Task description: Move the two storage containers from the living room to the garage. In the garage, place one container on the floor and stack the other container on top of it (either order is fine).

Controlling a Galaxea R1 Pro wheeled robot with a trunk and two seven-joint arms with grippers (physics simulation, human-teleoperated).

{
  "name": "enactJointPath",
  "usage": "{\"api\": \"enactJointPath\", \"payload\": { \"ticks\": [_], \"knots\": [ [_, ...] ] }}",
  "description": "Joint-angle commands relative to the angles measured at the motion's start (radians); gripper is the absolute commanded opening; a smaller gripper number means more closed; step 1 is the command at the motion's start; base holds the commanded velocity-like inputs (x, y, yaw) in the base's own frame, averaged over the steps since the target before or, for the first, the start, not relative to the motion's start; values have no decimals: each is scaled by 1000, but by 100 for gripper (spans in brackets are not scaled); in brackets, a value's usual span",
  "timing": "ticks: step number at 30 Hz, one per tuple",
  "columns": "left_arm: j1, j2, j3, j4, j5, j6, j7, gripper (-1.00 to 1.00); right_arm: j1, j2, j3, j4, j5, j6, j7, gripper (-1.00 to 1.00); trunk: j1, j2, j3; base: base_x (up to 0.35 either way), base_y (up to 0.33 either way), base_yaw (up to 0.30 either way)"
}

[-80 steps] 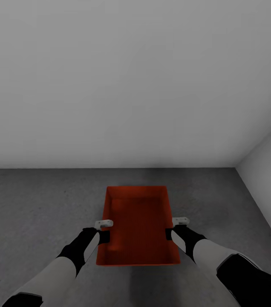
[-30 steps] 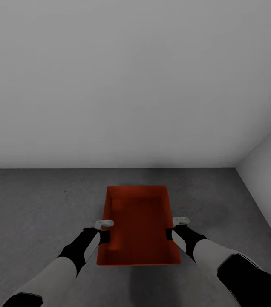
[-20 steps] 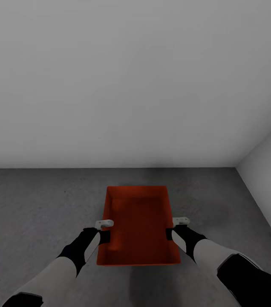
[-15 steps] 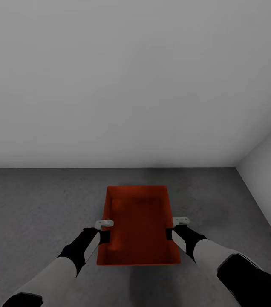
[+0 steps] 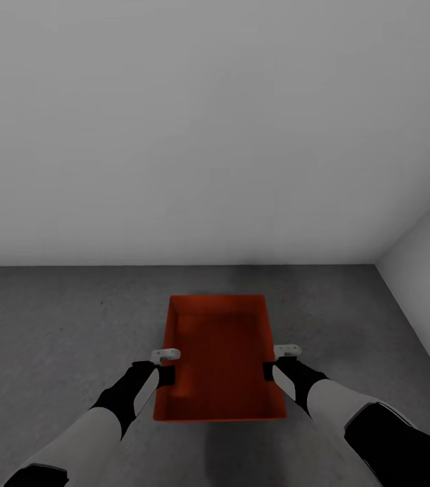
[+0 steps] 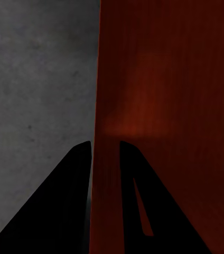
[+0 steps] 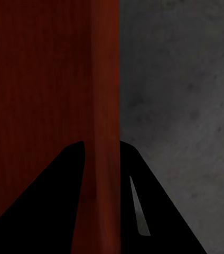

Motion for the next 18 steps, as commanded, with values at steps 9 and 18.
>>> {"api": "enactJointPath", "payload": {
  "ticks": [9,18],
  "knots": [
    [0,2,21,0,-15,10,53,-100,-1,-5,-27,-4,31,4,-11,-100,4,-7,-4,0,0,0],
    [0,2,21,0,-15,10,53,-100,-1,-5,-27,-4,31,4,-11,-100,38,-70,-32,0,0,0]
  ]
}}
